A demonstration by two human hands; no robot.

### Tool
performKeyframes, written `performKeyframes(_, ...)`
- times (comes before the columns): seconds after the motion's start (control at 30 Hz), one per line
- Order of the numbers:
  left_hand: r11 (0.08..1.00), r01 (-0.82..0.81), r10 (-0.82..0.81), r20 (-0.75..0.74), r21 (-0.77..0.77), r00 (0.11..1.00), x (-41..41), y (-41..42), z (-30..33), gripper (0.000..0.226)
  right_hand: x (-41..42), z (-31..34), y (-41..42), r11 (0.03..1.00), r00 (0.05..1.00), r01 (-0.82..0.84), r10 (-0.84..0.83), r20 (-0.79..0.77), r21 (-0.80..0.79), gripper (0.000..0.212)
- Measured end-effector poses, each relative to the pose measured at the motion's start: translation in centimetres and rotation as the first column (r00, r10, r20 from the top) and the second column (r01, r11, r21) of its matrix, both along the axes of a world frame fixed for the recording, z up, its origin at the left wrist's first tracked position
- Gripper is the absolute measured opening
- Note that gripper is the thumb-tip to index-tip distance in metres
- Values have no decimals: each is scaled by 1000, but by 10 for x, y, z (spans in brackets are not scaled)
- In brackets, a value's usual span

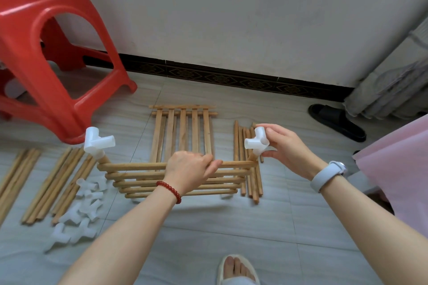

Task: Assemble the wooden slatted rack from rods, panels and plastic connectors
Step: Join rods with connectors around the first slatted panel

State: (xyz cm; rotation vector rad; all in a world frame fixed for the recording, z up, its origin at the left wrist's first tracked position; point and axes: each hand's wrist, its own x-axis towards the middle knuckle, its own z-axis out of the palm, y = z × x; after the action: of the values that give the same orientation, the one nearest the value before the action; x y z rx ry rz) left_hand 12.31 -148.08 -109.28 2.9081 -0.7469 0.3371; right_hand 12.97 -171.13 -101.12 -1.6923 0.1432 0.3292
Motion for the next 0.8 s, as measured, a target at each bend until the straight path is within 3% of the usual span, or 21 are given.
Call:
performKeyframes(0.17,1000,-4,4,12,4,1000,-3,-2,5,62,5,2,6,949,971,39,38,236,-313,22)
performKeyframes(0.23,1000,5,-5,24,5,1000,-5,-1,6,58,9,0,18,873,932,54,130,338,-484,24)
performKeyframes(0.33,999,15,-17,46,40,999,-5,-1,8,48,17,-4,35,744,917,65,218,334,-665,35)
performKeyframes(0.57,999,32,-30,97,-16,995,-6,0,7,45,30,-21,46,661,927,224,83,367,-716,39)
performKeyframes(0.7,998,48,-44,81,-43,996,-9,-1,7,43,22,-31,41,707,907,283,22,420,-648,36)
performKeyframes(0.8,999,45,-46,20,30,999,-12,0,8,43,15,-33,42,715,910,273,25,415,-644,35)
